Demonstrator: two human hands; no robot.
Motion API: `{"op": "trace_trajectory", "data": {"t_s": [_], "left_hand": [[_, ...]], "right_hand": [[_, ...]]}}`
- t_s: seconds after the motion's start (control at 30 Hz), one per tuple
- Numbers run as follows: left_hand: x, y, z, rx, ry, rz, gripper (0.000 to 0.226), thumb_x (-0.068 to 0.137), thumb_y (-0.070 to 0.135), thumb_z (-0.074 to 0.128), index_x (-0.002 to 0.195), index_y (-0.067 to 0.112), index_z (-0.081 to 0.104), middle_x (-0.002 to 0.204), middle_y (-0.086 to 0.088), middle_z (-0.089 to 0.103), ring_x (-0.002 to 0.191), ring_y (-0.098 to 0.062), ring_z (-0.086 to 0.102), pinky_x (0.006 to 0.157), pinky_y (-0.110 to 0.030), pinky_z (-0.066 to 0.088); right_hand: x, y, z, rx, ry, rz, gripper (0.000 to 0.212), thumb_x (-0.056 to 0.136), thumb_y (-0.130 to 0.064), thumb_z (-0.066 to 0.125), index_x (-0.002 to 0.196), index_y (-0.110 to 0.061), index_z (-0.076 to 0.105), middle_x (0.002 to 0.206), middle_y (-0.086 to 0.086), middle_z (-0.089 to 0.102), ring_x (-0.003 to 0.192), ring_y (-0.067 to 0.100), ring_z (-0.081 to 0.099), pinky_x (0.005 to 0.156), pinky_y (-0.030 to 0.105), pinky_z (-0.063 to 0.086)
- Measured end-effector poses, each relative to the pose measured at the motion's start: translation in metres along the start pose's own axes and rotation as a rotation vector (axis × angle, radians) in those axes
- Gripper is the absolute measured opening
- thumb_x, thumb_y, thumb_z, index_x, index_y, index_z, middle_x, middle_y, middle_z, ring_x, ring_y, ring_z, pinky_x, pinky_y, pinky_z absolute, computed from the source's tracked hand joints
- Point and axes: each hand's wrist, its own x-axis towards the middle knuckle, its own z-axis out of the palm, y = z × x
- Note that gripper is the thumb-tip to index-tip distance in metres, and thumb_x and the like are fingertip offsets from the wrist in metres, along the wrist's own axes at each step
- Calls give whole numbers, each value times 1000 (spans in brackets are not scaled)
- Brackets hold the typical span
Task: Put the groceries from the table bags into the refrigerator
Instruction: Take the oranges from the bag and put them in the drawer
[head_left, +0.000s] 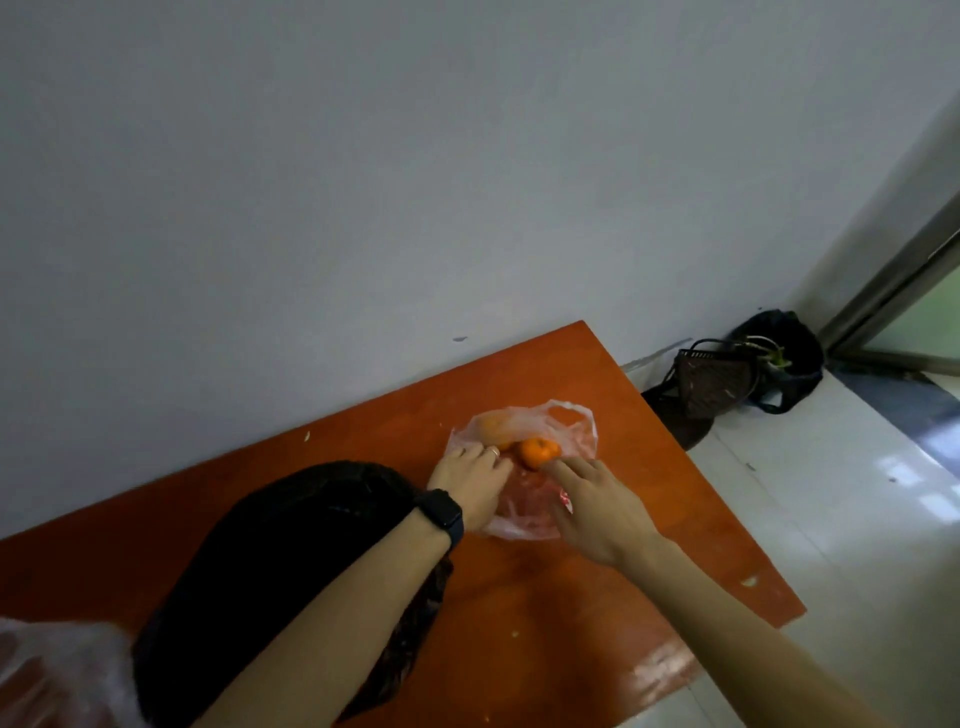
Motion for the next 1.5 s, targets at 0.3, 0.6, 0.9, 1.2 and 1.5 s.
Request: {"op": "trace_trajectory", "data": {"t_s": [0.3,0.6,0.9,1.2,1.5], "left_hand": [[112,-56,38,112,-36,234,57,102,14,43,154,9,20,155,-13,33,143,-31,29,118,-43,24],[163,-86,54,-281,-169,111,91,77,56,72,149,22,27,141,-4,51,129,-26,48,105,-38,36],[164,-83,68,-278,-95,99,85,73,63,67,145,32,35,147,-1,40,135,-23,37,105,-37,34],[108,-92,15,-501,-63,-2,90,73,74,67,148,34,41,154,-3,42,139,-21,40,111,-35,34],[70,-59,-49,-625,42,32,79,69,66,74,137,35,48,127,7,57,111,-17,58,89,-34,51]], "right_hand": [[106,31,27,-145,-293,159,69,97,-28,49,156,-27,14,166,-4,6,151,25,10,116,46,27],[153,55,56,-37,-296,284,88,85,-51,68,152,-28,16,158,-3,27,142,29,32,105,54,40],[155,62,79,111,-225,354,96,81,-46,75,155,-25,19,159,-2,26,140,31,34,97,46,49],[123,61,43,336,-101,296,100,62,-70,74,148,-34,38,152,-4,31,135,29,33,104,50,41],[45,54,-19,760,18,296,83,65,-47,88,136,-43,45,133,-13,52,115,13,56,92,32,48]]}}
